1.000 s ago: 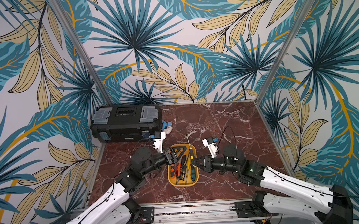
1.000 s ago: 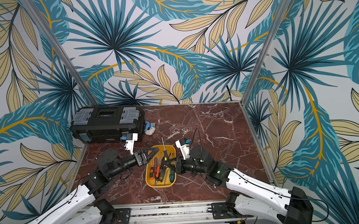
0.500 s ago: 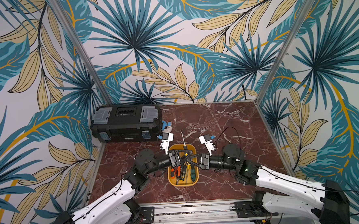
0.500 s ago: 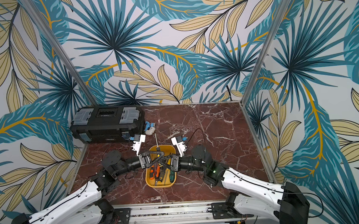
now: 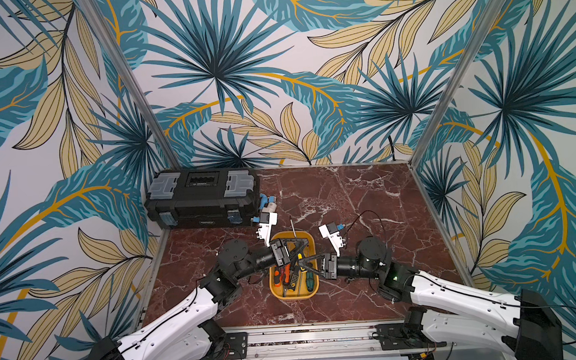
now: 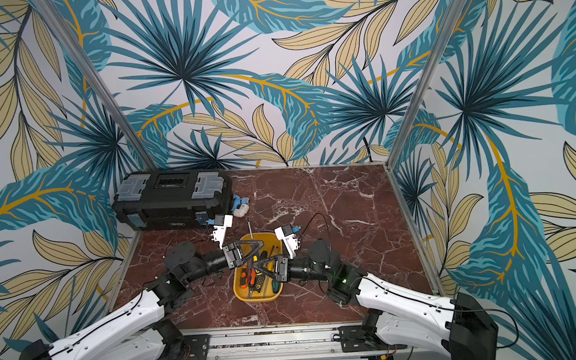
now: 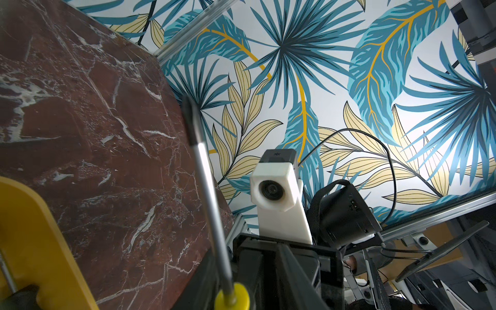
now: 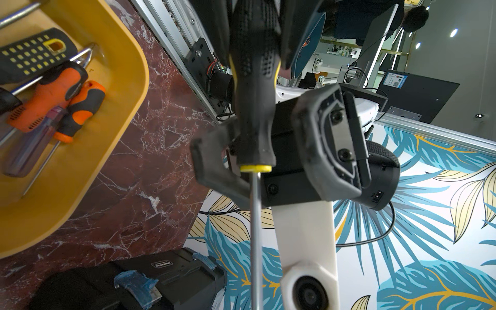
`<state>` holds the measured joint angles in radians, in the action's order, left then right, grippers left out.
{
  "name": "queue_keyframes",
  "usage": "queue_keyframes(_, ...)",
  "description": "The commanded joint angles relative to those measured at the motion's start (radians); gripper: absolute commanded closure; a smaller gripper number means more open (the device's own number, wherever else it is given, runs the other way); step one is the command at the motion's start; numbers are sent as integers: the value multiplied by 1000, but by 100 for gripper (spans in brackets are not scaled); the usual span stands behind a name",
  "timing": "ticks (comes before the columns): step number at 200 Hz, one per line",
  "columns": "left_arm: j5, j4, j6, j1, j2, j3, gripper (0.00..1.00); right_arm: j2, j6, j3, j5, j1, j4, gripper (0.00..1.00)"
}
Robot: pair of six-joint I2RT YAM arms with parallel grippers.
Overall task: Put the screwdriver on the desktop into the storage box
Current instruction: Move the storage box to the center of the board.
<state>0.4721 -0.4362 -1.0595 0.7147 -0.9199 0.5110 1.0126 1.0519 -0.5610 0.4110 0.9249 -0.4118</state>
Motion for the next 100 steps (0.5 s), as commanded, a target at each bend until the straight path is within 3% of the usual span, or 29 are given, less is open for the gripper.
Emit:
queue_keyframes(1,11,-83,-11,0,-7,-26,68,-24,-1,19,-11,5,-31,100)
queue_keyframes(40,1,-97,-22,-1,-11,-40,100,-21,-1,28,-17,6,-29,100)
queue_keyframes(69,-66,101,40,-2,-8,4,100,-32,-26,13,-55,6,56,100)
queue_keyframes(100,-206,459,140,-1,-45,98,100,-13,-124,-79,-156,9,371,97)
